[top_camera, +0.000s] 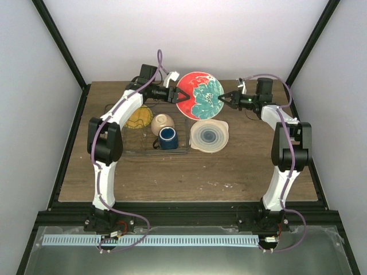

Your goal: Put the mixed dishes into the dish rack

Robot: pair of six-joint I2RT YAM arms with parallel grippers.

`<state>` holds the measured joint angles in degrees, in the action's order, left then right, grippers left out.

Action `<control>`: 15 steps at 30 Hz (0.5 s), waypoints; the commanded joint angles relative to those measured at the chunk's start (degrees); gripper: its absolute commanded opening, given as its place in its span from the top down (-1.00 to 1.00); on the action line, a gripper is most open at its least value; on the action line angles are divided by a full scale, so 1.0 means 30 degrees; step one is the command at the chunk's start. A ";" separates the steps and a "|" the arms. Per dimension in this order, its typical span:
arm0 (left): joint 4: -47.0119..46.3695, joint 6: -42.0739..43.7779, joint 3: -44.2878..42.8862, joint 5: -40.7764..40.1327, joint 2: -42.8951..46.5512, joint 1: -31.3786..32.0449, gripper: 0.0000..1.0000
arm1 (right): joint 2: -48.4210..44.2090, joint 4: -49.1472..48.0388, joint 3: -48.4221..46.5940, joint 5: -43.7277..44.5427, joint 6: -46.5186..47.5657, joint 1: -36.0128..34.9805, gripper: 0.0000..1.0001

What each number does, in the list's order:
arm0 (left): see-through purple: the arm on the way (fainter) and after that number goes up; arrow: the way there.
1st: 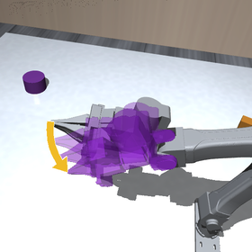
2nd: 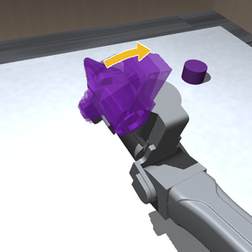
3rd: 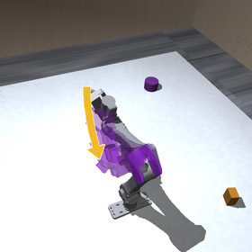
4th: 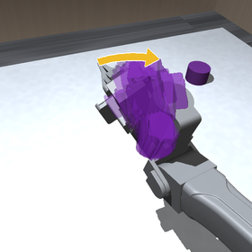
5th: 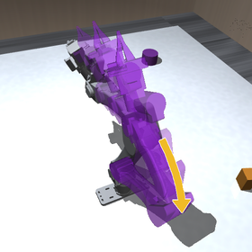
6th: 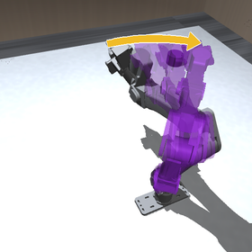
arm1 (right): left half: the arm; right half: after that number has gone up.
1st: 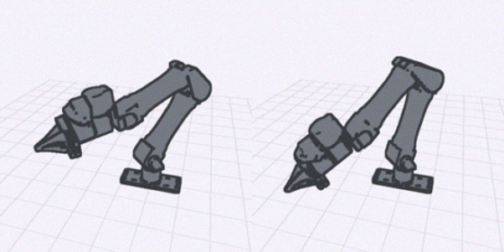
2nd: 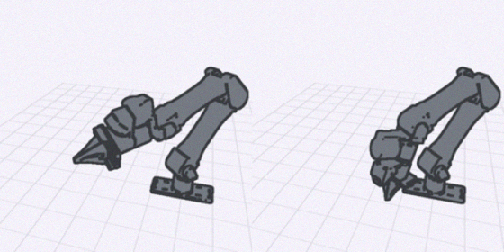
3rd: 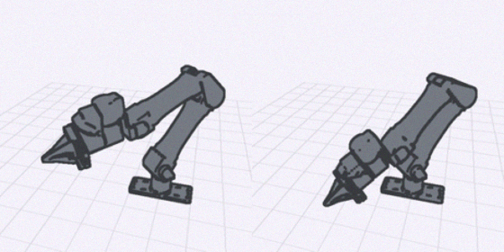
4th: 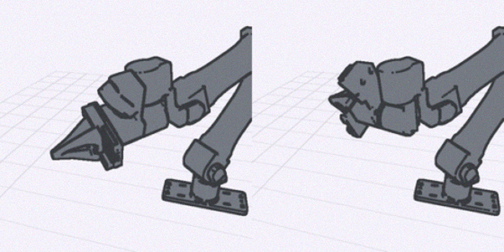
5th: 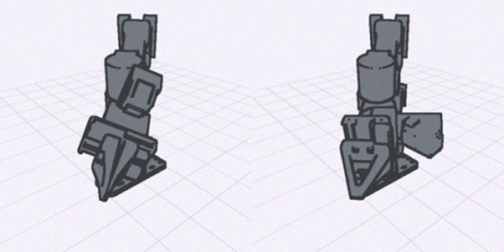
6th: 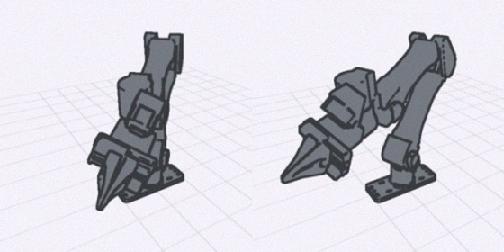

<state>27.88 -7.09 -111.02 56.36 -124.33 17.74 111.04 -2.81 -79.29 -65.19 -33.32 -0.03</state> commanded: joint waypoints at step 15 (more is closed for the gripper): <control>-0.0381 0.0317 -0.1053 0.0107 -0.0389 0.0094 0.72 | 0.0195 -0.1362 -0.1526 -0.1641 -0.0001 -0.0839 0.91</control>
<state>28.80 -10.17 -111.68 55.13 -125.47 17.17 112.88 -6.09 -80.23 -65.80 -32.16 -1.89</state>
